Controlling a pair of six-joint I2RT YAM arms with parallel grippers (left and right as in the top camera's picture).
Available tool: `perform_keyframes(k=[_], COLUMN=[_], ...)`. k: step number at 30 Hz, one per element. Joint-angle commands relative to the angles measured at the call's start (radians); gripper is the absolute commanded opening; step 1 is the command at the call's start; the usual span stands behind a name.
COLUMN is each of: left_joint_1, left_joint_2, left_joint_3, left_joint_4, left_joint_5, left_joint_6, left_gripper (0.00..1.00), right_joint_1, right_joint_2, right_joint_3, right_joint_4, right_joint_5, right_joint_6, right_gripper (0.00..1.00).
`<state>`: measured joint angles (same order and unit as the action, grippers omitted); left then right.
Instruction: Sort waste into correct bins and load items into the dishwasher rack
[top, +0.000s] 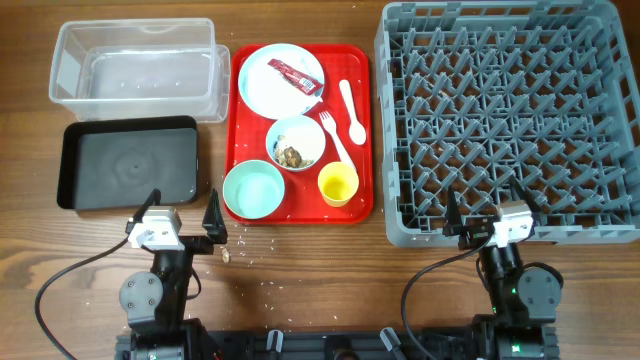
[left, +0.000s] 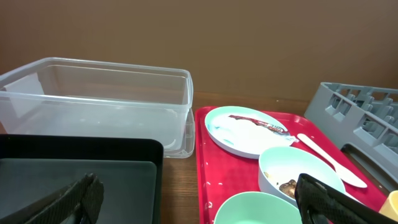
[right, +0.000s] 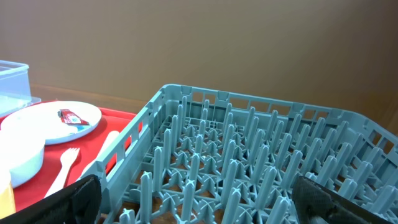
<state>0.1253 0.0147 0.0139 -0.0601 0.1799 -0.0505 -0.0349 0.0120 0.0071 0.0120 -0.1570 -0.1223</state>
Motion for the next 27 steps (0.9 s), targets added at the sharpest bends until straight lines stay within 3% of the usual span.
perform_keyframes(k=[1,27], left_joint_1=[-0.003,-0.003], left_joint_2=[-0.007,-0.007], left_joint_3=[-0.008,-0.008], left_joint_4=[0.0,0.002], left_joint_5=[-0.01,0.01], left_joint_6=[-0.01,-0.01], left_gripper=[1.0,1.0], right_joint_1=[-0.005,-0.005], right_joint_2=[0.006,0.006], right_joint_3=[-0.002,-0.002], right_joint_4=[0.002,0.04], right_joint_5=[-0.017,-0.038], right_joint_6=[-0.008,-0.032], right_gripper=[1.0,1.0])
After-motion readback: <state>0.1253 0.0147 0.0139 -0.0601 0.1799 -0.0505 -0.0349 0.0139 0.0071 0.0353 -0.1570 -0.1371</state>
